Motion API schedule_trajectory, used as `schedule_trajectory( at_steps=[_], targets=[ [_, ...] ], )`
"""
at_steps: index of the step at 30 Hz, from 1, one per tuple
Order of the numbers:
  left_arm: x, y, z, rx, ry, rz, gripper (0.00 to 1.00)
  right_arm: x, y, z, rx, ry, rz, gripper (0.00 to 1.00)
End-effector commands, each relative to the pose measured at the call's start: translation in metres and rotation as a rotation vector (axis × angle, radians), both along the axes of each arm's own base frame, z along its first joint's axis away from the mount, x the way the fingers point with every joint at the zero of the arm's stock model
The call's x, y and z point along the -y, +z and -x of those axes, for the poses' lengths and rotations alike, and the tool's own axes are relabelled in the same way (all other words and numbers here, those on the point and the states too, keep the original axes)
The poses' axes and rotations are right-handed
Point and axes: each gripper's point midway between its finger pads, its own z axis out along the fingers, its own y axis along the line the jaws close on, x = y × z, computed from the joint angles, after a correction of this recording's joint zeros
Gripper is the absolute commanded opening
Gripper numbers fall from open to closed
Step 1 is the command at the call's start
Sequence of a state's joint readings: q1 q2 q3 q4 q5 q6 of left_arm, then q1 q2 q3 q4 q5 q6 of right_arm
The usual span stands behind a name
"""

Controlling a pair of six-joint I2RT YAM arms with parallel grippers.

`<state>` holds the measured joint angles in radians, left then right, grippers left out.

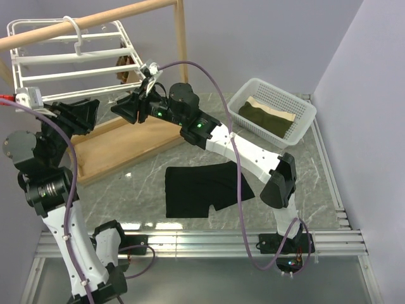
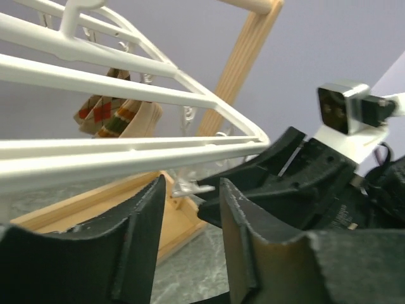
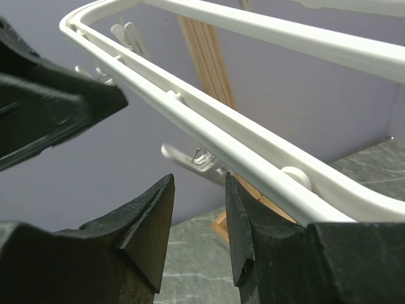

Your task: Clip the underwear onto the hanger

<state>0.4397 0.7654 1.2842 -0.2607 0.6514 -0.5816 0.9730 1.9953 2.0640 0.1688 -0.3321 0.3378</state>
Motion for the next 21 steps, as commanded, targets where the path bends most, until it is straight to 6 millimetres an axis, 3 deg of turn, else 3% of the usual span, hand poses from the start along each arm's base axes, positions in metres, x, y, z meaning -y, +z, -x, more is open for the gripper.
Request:
schedule_trajectory(
  at_steps=[1,10,21],
  targets=[
    [-0.009,-0.005,-0.012,-0.010,0.017,-0.078,0.43,0.013,0.032,0.010,0.067,-0.011,-0.055,0.45],
    [-0.001,-0.004,-0.027,0.024,-0.093,-0.140,0.46,0.007,0.030,0.008,0.087,0.002,-0.057,0.49],
    [0.011,-0.013,-0.033,0.009,-0.206,-0.096,0.31,-0.002,0.030,0.005,0.109,0.014,-0.073,0.55]
  ],
)
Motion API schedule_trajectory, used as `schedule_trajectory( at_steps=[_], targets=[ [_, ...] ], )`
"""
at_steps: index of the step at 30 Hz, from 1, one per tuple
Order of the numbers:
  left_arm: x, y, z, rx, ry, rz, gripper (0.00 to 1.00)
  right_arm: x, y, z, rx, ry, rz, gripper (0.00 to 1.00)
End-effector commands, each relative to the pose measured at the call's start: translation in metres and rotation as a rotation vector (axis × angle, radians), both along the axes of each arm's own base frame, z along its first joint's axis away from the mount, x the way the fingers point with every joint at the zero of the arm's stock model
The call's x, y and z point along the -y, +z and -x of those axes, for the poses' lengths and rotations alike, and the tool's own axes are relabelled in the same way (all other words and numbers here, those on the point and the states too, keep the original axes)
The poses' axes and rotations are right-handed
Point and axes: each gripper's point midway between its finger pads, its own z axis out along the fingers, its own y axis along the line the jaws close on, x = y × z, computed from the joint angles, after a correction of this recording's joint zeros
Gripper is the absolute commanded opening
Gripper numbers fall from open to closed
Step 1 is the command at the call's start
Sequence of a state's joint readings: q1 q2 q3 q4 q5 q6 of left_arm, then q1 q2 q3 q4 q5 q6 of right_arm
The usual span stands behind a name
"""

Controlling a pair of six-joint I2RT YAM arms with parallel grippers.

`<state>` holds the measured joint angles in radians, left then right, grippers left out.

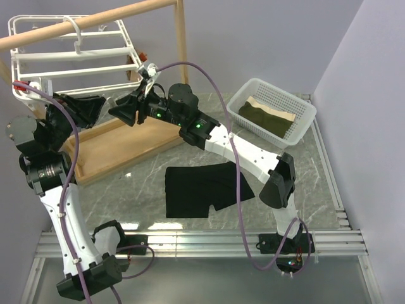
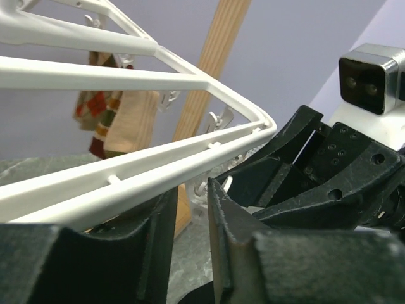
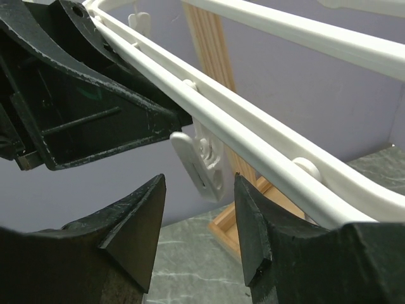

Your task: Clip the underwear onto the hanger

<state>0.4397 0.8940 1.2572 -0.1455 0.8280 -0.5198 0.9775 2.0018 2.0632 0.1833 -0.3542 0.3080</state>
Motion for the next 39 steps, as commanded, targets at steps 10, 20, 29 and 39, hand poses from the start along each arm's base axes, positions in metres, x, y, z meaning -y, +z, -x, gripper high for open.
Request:
schedule_trajectory(
  at_steps=[10,20,29,39],
  targets=[
    [0.016,0.001,0.006,0.021,-0.114,0.024,0.21,-0.006,0.030,-0.005,0.115,-0.031,-0.090,0.57],
    [0.016,0.004,0.006,0.024,-0.116,0.031,0.20,-0.010,0.019,-0.014,0.167,-0.077,-0.104,0.60],
    [0.019,0.004,0.008,0.014,-0.132,0.048,0.22,-0.010,0.018,-0.023,0.182,-0.117,-0.128,0.33],
    [0.028,0.007,0.020,0.005,-0.171,0.053,0.29,0.002,0.033,0.005,0.221,0.006,-0.089,0.00]
  ],
)
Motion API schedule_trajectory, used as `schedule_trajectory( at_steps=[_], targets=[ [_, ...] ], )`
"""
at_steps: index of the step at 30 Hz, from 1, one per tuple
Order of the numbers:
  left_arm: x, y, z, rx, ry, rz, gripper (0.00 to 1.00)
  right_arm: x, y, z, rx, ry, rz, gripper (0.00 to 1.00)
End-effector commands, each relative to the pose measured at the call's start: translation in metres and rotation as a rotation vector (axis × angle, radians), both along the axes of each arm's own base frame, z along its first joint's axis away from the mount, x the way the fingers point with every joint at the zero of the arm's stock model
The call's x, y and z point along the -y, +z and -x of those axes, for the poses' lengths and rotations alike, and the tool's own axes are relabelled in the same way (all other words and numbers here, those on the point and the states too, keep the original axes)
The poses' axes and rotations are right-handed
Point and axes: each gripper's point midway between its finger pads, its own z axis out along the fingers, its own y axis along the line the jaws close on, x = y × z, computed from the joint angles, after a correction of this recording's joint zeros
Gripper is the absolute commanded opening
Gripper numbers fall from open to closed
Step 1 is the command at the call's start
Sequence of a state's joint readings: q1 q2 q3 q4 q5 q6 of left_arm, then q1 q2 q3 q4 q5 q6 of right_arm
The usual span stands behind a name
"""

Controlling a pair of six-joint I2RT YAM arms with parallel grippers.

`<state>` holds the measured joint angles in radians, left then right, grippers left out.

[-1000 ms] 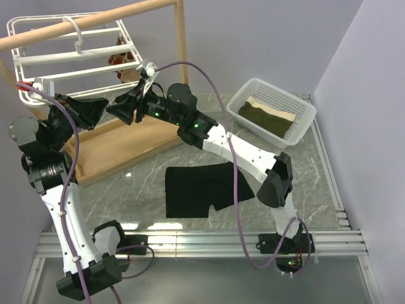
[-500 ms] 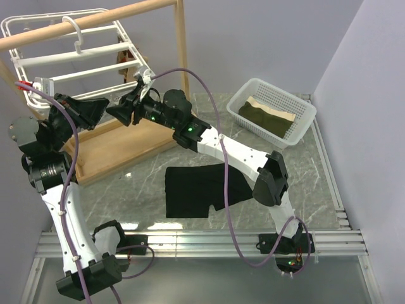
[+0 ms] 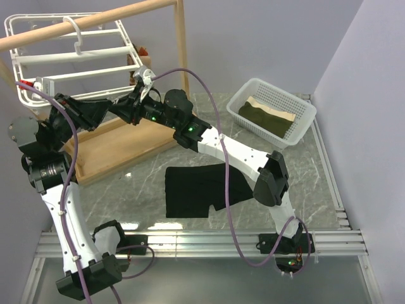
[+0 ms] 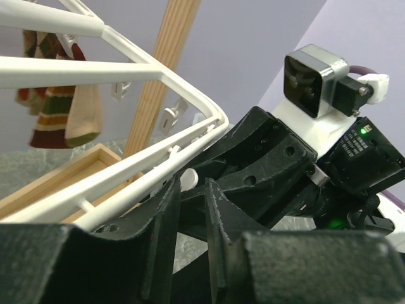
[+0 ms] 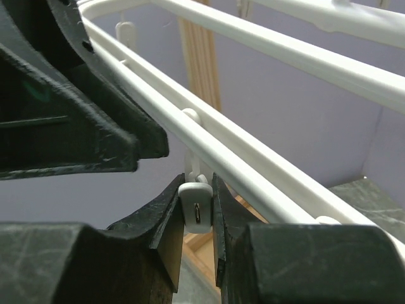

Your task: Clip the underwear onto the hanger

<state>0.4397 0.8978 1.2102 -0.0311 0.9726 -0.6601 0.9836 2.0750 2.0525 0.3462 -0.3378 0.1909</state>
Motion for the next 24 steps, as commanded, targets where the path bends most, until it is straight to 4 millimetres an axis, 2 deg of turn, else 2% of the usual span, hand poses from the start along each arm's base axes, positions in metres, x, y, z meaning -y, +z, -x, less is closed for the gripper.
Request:
schedule_trajectory(
  at_steps=[1,5,15,16,24],
  targets=[
    [0.005,0.011,0.013,0.027,0.014,-0.010,0.28,0.020,0.044,0.023,0.074,0.057,-0.039,0.00],
    [-0.006,0.014,0.009,0.027,0.101,0.001,0.21,0.020,0.046,0.035,0.074,0.097,-0.020,0.00],
    [-0.010,0.011,0.006,0.016,0.121,-0.006,0.19,0.015,0.055,0.048,0.069,0.148,-0.005,0.00],
    [-0.009,0.012,0.007,0.020,0.121,-0.008,0.19,0.012,0.049,0.048,0.060,0.156,0.010,0.00],
    [-0.008,0.015,0.006,0.031,0.114,0.015,0.19,0.006,0.040,0.058,0.066,0.204,0.051,0.00]
  ],
)
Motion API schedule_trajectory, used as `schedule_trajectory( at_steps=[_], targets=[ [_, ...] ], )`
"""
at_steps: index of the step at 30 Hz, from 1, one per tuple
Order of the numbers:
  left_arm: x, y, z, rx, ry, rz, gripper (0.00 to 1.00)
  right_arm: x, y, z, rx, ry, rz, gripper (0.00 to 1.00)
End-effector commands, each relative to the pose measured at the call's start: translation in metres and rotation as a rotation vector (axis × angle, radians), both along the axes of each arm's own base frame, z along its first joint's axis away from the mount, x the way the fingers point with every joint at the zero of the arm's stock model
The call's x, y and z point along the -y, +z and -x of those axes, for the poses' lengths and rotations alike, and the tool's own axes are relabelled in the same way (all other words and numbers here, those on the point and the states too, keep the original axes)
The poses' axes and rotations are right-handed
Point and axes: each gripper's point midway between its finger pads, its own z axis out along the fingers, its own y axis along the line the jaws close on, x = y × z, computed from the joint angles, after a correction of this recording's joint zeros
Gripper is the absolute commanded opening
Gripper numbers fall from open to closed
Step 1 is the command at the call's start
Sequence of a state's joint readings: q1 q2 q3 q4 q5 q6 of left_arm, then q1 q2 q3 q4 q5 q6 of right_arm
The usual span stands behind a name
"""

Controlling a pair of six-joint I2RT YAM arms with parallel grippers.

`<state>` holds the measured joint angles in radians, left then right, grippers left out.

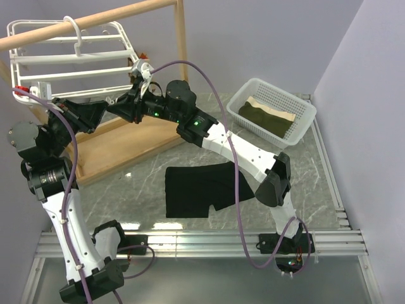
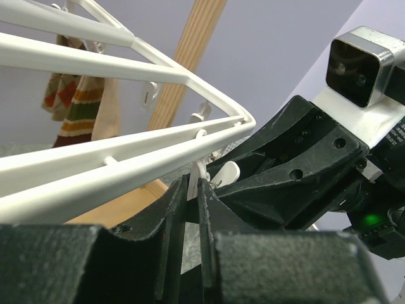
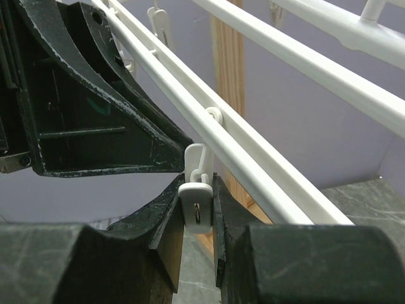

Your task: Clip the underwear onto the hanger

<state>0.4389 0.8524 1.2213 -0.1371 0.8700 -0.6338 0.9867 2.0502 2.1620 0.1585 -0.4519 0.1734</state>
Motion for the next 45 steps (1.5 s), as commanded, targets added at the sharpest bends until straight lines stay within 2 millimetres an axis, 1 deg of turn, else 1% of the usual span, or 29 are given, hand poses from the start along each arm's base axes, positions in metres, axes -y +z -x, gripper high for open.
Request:
schedule_trajectory(
  at_steps=[1,6,9,12,15,17,18,21,22,23,24,25,26,27,28,29,30,31,32,34,35,37,39,40,45],
  targets=[
    [0.001,0.017,0.002,0.056,0.009,-0.010,0.19,-0.004,0.016,0.032,0.049,0.102,-0.004,0.00],
    [0.005,0.020,0.004,0.069,-0.006,-0.004,0.20,-0.006,0.013,0.031,0.047,0.103,0.004,0.00],
    [0.005,0.018,-0.002,0.052,0.007,0.000,0.19,-0.006,0.015,0.033,0.051,0.107,0.001,0.00],
    [0.011,0.020,-0.004,0.062,-0.002,0.002,0.20,-0.008,0.015,0.034,0.055,0.105,0.005,0.00],
    [0.011,0.019,-0.009,0.059,0.006,0.007,0.20,-0.009,0.014,0.034,0.057,0.105,0.006,0.00],
    [0.010,0.021,-0.010,0.061,0.016,0.004,0.18,-0.009,0.013,0.034,0.055,0.105,0.007,0.00],
    [0.007,0.019,-0.014,0.052,0.024,-0.001,0.17,-0.008,0.014,0.034,0.057,0.105,0.004,0.00],
    [0.008,0.016,-0.017,0.042,0.021,-0.001,0.09,-0.009,0.013,0.037,0.058,0.117,0.002,0.00],
    [0.009,0.016,-0.016,0.039,0.014,0.001,0.05,-0.009,0.014,0.037,0.056,0.118,0.000,0.00],
    [0.010,0.014,-0.017,0.033,0.008,0.008,0.03,-0.009,0.015,0.036,0.057,0.117,-0.001,0.02],
    [0.011,0.014,-0.016,0.025,0.000,0.026,0.00,-0.009,0.016,0.036,0.053,0.112,-0.006,0.06],
    [0.011,0.013,-0.016,0.018,0.001,0.037,0.00,-0.008,0.017,0.035,0.054,0.103,-0.010,0.14],
    [0.012,0.013,-0.015,0.004,0.002,0.060,0.00,-0.008,0.009,0.032,0.042,0.096,0.002,0.33],
    [0.011,0.013,-0.015,-0.002,0.008,0.077,0.00,-0.004,0.013,0.032,0.042,0.083,-0.006,0.39],
    [0.011,0.012,-0.014,-0.010,0.008,0.095,0.00,-0.005,0.006,0.029,0.034,0.062,-0.004,0.45],
    [0.013,0.012,-0.012,-0.028,0.000,0.132,0.00,-0.003,0.004,0.027,0.032,0.047,-0.005,0.45],
    [0.014,0.010,-0.012,-0.042,-0.002,0.160,0.00,0.000,0.008,0.027,0.034,0.033,-0.015,0.45],
    [0.015,0.007,-0.012,-0.055,-0.012,0.185,0.00,0.001,0.003,0.022,0.027,0.008,-0.017,0.46],
    [0.016,0.007,-0.011,-0.070,-0.013,0.222,0.00,0.003,0.005,0.021,0.032,-0.002,-0.023,0.46],
    [0.016,0.004,-0.011,-0.078,-0.014,0.245,0.00,0.003,0.005,0.019,0.033,-0.014,-0.030,0.44],
    [0.016,0.004,-0.010,-0.081,-0.011,0.252,0.00,0.003,0.006,0.018,0.034,-0.026,-0.035,0.42],
    [0.016,0.003,-0.009,-0.084,-0.016,0.255,0.00,0.004,0.013,0.016,0.045,-0.037,-0.053,0.41],
    [0.016,0.001,-0.009,-0.088,-0.007,0.248,0.00,0.003,0.013,0.012,0.046,-0.049,-0.049,0.40],
    [0.016,0.001,-0.009,-0.089,-0.006,0.246,0.00,0.003,0.019,0.012,0.053,-0.051,-0.060,0.40],
    [0.016,-0.003,-0.007,-0.102,-0.001,0.248,0.00,0.004,0.022,0.007,0.058,-0.078,-0.068,0.38]
  ],
)
